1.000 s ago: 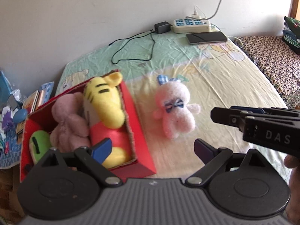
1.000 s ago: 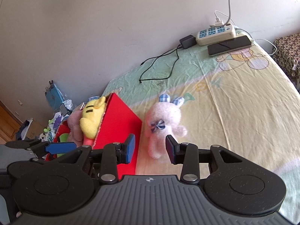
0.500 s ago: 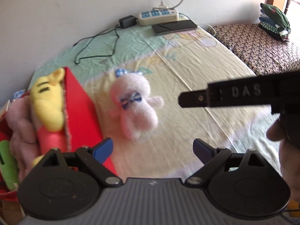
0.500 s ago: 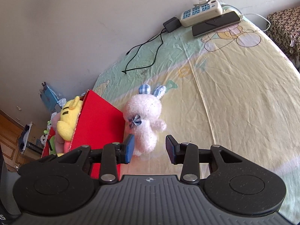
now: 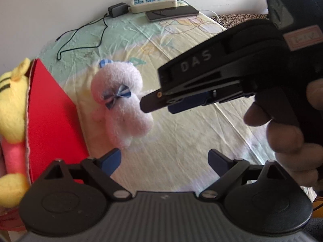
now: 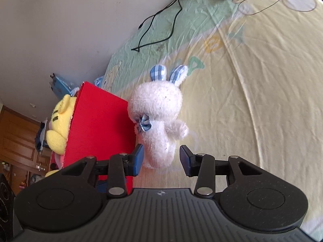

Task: Organize objects
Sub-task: 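Reach the open right gripper down to the pink bunny's body, then close the right gripper on the pink bunny's body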

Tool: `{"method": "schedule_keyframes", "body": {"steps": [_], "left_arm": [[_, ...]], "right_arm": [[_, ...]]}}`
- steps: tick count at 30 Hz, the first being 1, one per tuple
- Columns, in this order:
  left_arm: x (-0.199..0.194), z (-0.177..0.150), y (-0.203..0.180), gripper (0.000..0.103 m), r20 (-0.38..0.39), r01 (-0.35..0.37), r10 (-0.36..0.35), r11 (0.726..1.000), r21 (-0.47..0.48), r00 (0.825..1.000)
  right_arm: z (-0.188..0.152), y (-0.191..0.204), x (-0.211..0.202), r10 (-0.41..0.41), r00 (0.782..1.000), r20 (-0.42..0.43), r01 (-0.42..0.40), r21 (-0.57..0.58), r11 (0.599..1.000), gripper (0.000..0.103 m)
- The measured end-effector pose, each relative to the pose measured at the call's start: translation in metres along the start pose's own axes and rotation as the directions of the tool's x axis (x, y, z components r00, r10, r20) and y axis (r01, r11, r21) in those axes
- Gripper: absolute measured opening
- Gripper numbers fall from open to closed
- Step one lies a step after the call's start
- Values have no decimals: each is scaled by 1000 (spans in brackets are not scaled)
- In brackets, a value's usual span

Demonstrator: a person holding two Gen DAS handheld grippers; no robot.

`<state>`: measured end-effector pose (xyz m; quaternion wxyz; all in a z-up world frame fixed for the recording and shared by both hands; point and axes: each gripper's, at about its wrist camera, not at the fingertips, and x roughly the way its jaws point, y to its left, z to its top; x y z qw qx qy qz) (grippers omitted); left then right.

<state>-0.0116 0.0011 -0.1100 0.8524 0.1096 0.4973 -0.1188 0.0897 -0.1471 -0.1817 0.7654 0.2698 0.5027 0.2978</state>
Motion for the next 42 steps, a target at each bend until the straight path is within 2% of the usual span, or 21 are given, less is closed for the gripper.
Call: {"method": "schedule_keyframes", "body": {"steps": [7,8,9,16,21,26,30,35,37,39,42], "left_arm": [[15,1,11,90,-38,-4,3,1000,-23,999],[16,1,11,90,-41,-5,4,1000,-22,999],[16,1,11,90,-43,-6,5,1000,-21,999],[13,1,11,92,-38,31,-32,999,-18,999],[-1,-10,5,93,-25,82,-82,997,4,996],[-15,-23,3,93,-14,132,-132,991,9,991],[-25,-33,4,94,-8,192,-192,981,8,981],[-31,-47,3,94,-13,252,-252,968,5,968],[-32,-50,4,94,-12,262,-262,965,-1,965],[-31,-51,5,94,-9,259,-259,966,-7,966],[-28,-49,7,95,-2,250,-250,968,-15,968]], "right_arm": [[6,-7,27,23,997,-78,-23,5,1000,42],[6,-9,28,35,996,-85,-34,14,999,35],[6,-10,28,45,995,-87,-43,24,999,32],[-2,-10,8,75,994,-78,-73,28,997,29],[-18,-10,-14,69,994,-87,-66,31,997,29],[-49,-7,-33,33,994,-100,-33,-3,999,29],[-73,-8,-44,21,993,-113,-20,10,1000,29],[-96,-5,-55,15,993,-121,-12,18,1000,33],[-97,-2,-60,5,996,-91,-4,13,1000,34],[-94,-3,-66,5,999,-50,-3,27,1000,42],[-87,-6,-75,10,1000,12,-10,49,999,47]]}}
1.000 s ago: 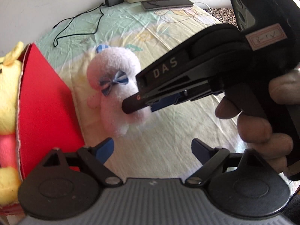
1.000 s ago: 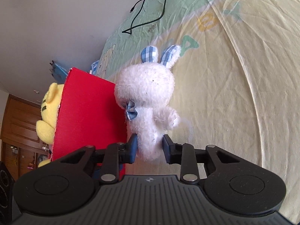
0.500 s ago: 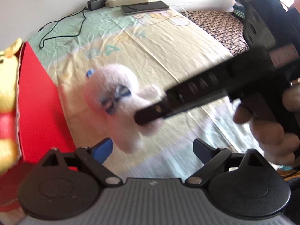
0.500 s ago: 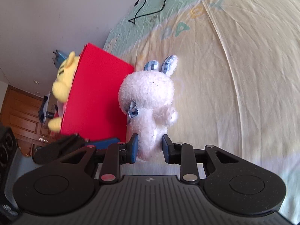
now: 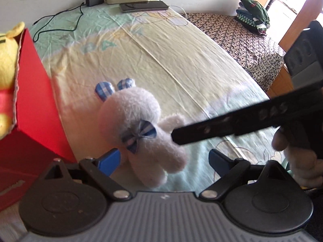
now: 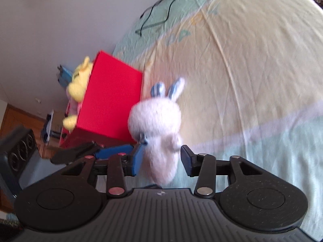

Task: Organize objects
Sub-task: 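Close the right gripper on the pink bunny's body, then lift the pink bunny with the right gripper and carry it over the red box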

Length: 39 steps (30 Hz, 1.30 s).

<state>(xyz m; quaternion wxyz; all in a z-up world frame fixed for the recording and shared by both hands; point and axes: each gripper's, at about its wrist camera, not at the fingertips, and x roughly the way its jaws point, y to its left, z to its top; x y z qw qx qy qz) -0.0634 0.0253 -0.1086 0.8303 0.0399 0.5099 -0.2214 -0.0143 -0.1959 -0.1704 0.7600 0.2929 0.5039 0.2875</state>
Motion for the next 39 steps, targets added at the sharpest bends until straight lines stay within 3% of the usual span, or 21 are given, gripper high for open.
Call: {"method": "schedule_keyframes", "body": {"steps": [4,11,16,25,29,33,39], "left_arm": [[11,4,5,95,-8,-21,20,1000,-21,1000],[29,10,11,91,-32,-20,18,997,-71,999],[23,9,9,88,-20,-28,27,997,-70,999],[-31,15,-10,88,122,-4,3,1000,5,992],[-70,20,-10,88,227,-26,16,999,41,974],[-114,23,9,88,331,-38,28,999,26,943],[-168,11,53,91,446,-101,105,994,-32,889]], "right_arm": [[13,-4,8,-11,999,36,11,13,1000,47],[19,-8,38,80,996,-25,-77,98,992,48],[11,2,35,77,996,-41,-74,69,995,43],[1,42,-13,103,991,83,-101,-28,994,40],[3,79,-28,141,978,155,-123,-123,985,40],[8,120,-27,203,959,196,-163,-203,965,40],[21,175,10,307,939,154,-260,-267,928,40]]}}
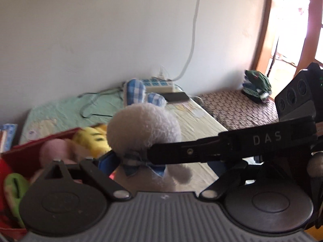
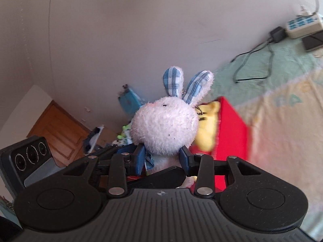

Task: Organize objects
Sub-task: 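Lift the pink bunny with the right gripper and carry it over the red box, then lower the pink bunny into the red box and open the right gripper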

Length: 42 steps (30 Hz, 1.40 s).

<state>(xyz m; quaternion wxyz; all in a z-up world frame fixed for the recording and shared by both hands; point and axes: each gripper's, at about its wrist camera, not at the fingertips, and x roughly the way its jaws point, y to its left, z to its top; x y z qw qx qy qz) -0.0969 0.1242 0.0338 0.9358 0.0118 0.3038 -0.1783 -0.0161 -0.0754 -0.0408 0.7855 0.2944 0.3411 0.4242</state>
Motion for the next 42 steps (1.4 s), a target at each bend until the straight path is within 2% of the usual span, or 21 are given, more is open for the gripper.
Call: {"method": "schedule_keyframes", "body": {"steps": [5,10,16,20,27,32,36,42], "left_arm": [[-23,-7,50,92,34,-82,84,996,-46,996],[-29,-20,100,92,19,-139,142,985,-107,990],[-17,-41,152,92,-43,-175,170,970,-168,984],[-2,-57,178,90,-106,-193,175,962,-191,979],[12,-72,196,93,-169,-195,162,959,-207,972],[9,-72,194,94,-194,-224,186,954,-201,963],[10,-73,189,94,-239,-286,240,941,-180,941],[-1,-63,177,95,-280,-372,314,910,-186,907]], "right_arm": [[3,26,59,39,999,-34,-40,-50,998,40],[1,34,111,45,996,-79,-49,-50,998,39],[-13,42,155,-9,992,-126,-1,-74,997,39],[-25,35,175,-78,985,-155,68,-68,995,39],[-27,34,182,-107,982,-158,95,-83,992,39],[-30,35,192,-131,978,-161,110,-133,985,39],[-29,34,186,-134,981,-138,120,-104,987,41],[-26,38,148,-144,987,-78,137,-82,987,43]]}}
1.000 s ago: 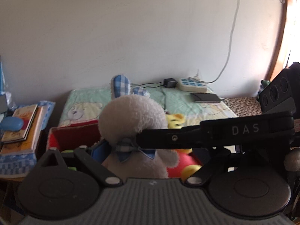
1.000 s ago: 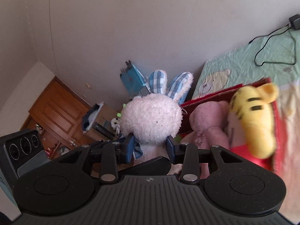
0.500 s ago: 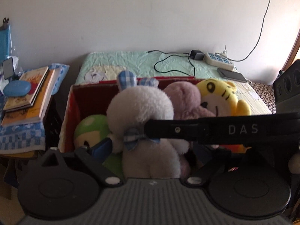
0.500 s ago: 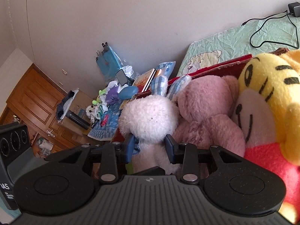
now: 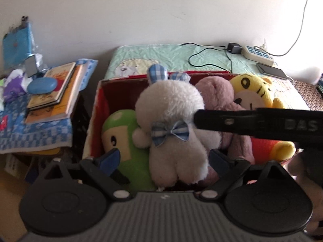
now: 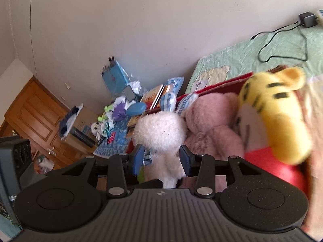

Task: Organize objects
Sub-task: 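Lower the pink bunny into the red box and open the right gripper, then withdraw the right gripper up and away from the red box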

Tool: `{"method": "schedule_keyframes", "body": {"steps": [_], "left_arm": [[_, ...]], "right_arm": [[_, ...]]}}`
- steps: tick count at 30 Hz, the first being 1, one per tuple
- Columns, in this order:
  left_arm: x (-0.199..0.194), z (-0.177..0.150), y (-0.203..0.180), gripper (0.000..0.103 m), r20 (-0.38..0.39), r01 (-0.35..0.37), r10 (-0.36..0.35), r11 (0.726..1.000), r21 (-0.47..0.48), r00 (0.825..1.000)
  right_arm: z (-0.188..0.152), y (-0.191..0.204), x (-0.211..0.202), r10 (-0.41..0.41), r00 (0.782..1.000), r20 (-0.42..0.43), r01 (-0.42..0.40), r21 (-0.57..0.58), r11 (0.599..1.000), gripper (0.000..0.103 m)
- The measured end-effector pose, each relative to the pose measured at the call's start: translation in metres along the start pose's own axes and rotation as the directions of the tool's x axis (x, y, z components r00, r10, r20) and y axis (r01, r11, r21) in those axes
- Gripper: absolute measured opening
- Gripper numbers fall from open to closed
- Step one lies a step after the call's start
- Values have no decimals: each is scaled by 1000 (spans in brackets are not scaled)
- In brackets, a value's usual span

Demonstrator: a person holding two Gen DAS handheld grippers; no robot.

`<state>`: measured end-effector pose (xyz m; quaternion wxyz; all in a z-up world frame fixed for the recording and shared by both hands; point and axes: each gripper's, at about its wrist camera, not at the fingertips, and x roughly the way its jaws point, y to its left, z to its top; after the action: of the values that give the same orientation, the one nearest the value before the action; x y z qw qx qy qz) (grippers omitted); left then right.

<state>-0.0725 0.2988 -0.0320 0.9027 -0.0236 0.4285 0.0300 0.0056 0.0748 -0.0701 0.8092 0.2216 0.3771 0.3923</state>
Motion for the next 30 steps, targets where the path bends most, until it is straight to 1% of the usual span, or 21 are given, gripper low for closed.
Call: {"method": "schedule_keyframes", "body": {"steps": [2,4,6,8,10,12,14,18,23,24,26,27,30], "left_arm": [[-6,1,-8,95,-2,-39,39,999,2,999],[-12,3,-18,95,-8,-61,61,998,-2,998],[-16,5,-30,95,-23,-77,77,997,-9,997],[-21,6,-42,95,-26,-86,86,996,-10,996],[-27,5,-58,96,-25,-106,106,994,8,994],[-32,3,-76,100,-22,-135,136,990,35,990],[-37,0,-93,100,-18,-145,146,988,57,989],[-44,-5,-122,100,-32,-133,136,989,72,990],[-44,-14,-158,100,-56,-125,130,988,90,990],[-43,-17,-165,100,-59,-125,131,988,95,990],[-42,-22,-178,100,-65,-125,133,986,109,989],[-41,-24,-184,99,-65,-127,135,986,112,989],[-40,-29,-199,99,-66,-124,133,986,113,989]], "right_arm": [[-1,1,-18,-30,999,29,30,-10,999,44],[-2,4,-36,-86,995,56,87,-27,996,47],[-4,5,-54,-138,986,88,142,-44,989,57],[-6,6,-72,-190,974,121,198,-52,979,62],[-9,5,-87,-241,960,142,251,-53,967,64],[-10,0,-102,-284,945,163,294,-41,955,65],[-12,-6,-115,-331,928,172,340,-26,940,66],[-18,-16,-137,-414,895,168,425,-32,905,66],[-30,-33,-164,-507,845,168,516,-8,857,66],[-32,-35,-168,-529,833,165,537,-7,844,66],[-38,-41,-176,-578,799,169,587,-5,810,67],[-41,-44,-180,-594,786,173,602,5,798,67],[-46,-54,-190,-636,755,160,641,25,767,69]]}}
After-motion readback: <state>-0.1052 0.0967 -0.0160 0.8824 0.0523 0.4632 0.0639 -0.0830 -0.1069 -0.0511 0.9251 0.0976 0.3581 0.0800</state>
